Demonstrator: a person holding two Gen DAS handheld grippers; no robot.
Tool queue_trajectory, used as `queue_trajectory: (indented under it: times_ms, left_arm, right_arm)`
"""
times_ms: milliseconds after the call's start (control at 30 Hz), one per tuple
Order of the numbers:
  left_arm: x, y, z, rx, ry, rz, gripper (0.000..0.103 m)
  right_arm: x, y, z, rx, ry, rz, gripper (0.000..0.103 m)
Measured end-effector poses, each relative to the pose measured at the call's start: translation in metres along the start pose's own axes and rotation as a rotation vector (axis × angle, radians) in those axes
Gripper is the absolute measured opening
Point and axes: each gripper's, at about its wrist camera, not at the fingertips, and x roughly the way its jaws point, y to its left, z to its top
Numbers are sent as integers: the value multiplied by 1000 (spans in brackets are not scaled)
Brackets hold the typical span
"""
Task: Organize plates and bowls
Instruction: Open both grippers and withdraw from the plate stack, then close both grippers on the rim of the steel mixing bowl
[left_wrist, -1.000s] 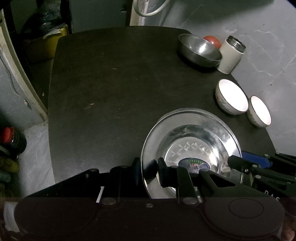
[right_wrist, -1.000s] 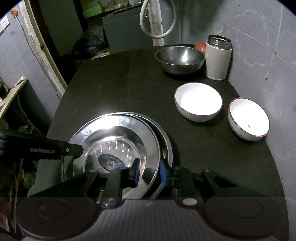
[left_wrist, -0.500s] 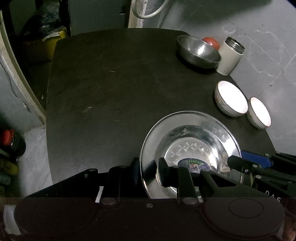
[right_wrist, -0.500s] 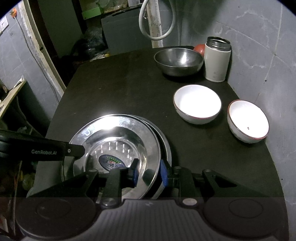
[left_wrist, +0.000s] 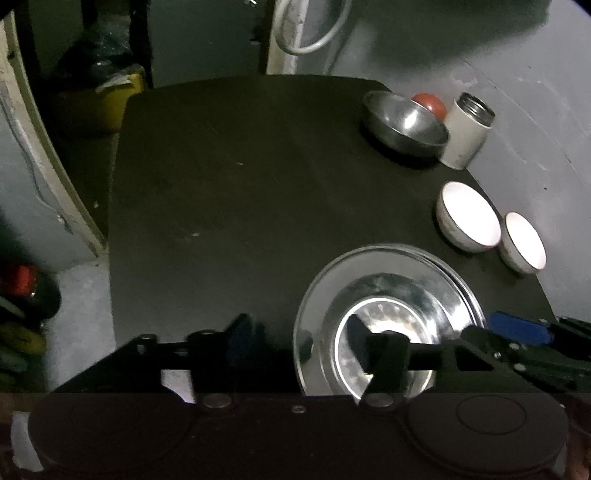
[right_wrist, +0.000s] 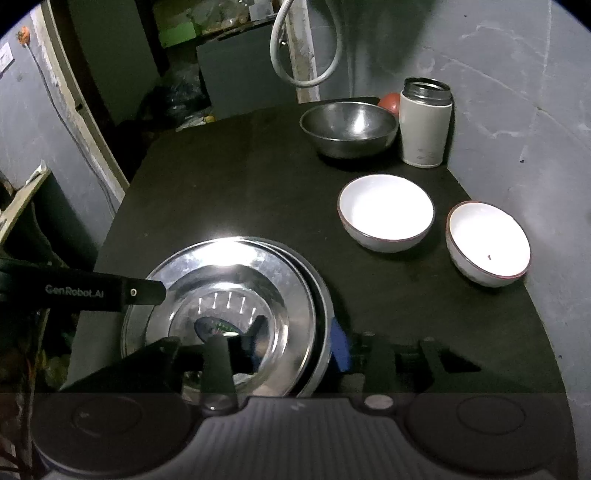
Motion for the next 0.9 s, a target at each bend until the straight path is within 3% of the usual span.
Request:
queue_trajectory:
  times_ms: [367,633,900]
  left_arm:
    - [1,6,12,-22,-24,59,94]
    - [15,17,32,-82,-48,52,101]
    - [47,4,85,-75,-108,28,102]
  right_arm:
    - [-6,-8,5,55,-58,28,99]
    - [-3,-28,19,158,-116,41,102]
    - [13,-51,57,182,-174,8,102]
